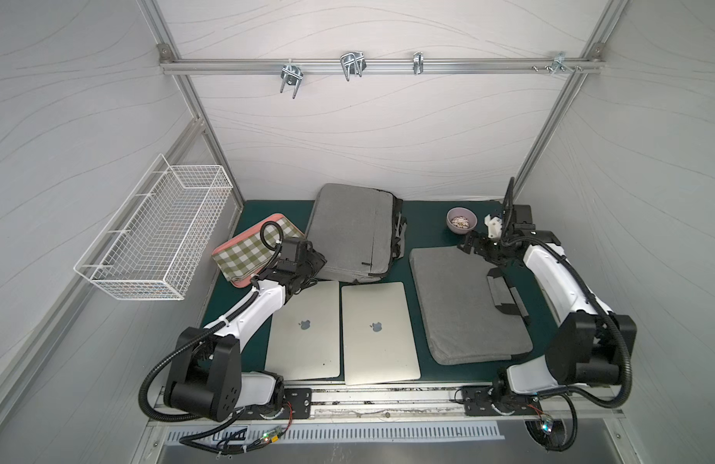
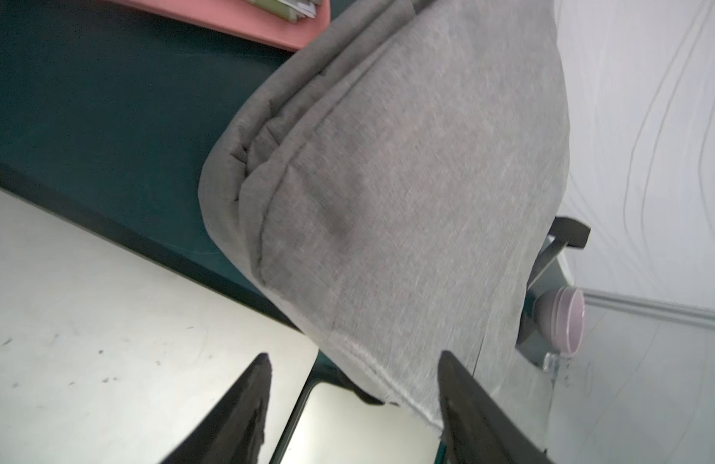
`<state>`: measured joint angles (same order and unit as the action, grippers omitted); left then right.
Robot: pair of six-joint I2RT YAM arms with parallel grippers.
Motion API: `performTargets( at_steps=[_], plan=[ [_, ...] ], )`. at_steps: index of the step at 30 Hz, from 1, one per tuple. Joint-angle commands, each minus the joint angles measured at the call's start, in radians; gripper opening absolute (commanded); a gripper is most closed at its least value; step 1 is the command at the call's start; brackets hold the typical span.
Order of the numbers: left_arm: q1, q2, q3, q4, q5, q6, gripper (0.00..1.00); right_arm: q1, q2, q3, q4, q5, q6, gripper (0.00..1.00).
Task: Open the zippered laptop bag and take out the laptop
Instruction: Adjust the zippered laptop bag, then pick up the zippered laptop bag from the center of the board.
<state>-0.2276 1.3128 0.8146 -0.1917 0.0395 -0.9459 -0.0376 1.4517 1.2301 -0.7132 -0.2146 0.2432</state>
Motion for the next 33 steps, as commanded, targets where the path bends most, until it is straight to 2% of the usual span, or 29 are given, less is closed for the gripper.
performTargets(
  at_steps=[1, 6, 10, 14, 19, 22, 26, 30, 33],
  plan=[
    [-0.038, -0.058, 0.055, -0.084, 0.039, 0.131, 0.73, -0.089, -0.051, -0.053, -0.078, 0.105, -0.026, 0.99],
    [-0.138, -0.102, 0.058, -0.135, 0.073, 0.131, 0.75, -0.163, -0.084, -0.183, -0.038, 0.174, 0.04, 0.98],
    [-0.259, -0.088, 0.08, -0.127, 0.085, 0.148, 0.75, -0.189, -0.11, -0.274, -0.018, 0.314, 0.031, 0.96],
    [-0.356, -0.015, 0.116, -0.096, 0.105, 0.168, 0.74, -0.224, -0.142, -0.337, 0.011, 0.332, 0.052, 0.93],
    [-0.46, 0.096, 0.151, 0.005, 0.145, 0.177, 0.72, -0.288, -0.118, -0.38, 0.02, 0.285, 0.107, 0.89],
    [-0.506, 0.189, 0.182, 0.077, 0.199, 0.152, 0.67, -0.287, -0.105, -0.402, 0.001, 0.346, 0.119, 0.86],
    [-0.582, 0.303, 0.249, 0.096, 0.211, 0.164, 0.66, -0.289, -0.138, -0.45, 0.012, 0.394, 0.139, 0.82],
    [-0.627, 0.382, 0.295, 0.09, 0.216, 0.171, 0.66, -0.317, -0.164, -0.457, -0.021, 0.42, 0.163, 0.81],
    [-0.646, 0.42, 0.316, 0.083, 0.221, 0.185, 0.66, -0.341, -0.187, -0.471, -0.046, 0.372, 0.206, 0.79]
  ],
)
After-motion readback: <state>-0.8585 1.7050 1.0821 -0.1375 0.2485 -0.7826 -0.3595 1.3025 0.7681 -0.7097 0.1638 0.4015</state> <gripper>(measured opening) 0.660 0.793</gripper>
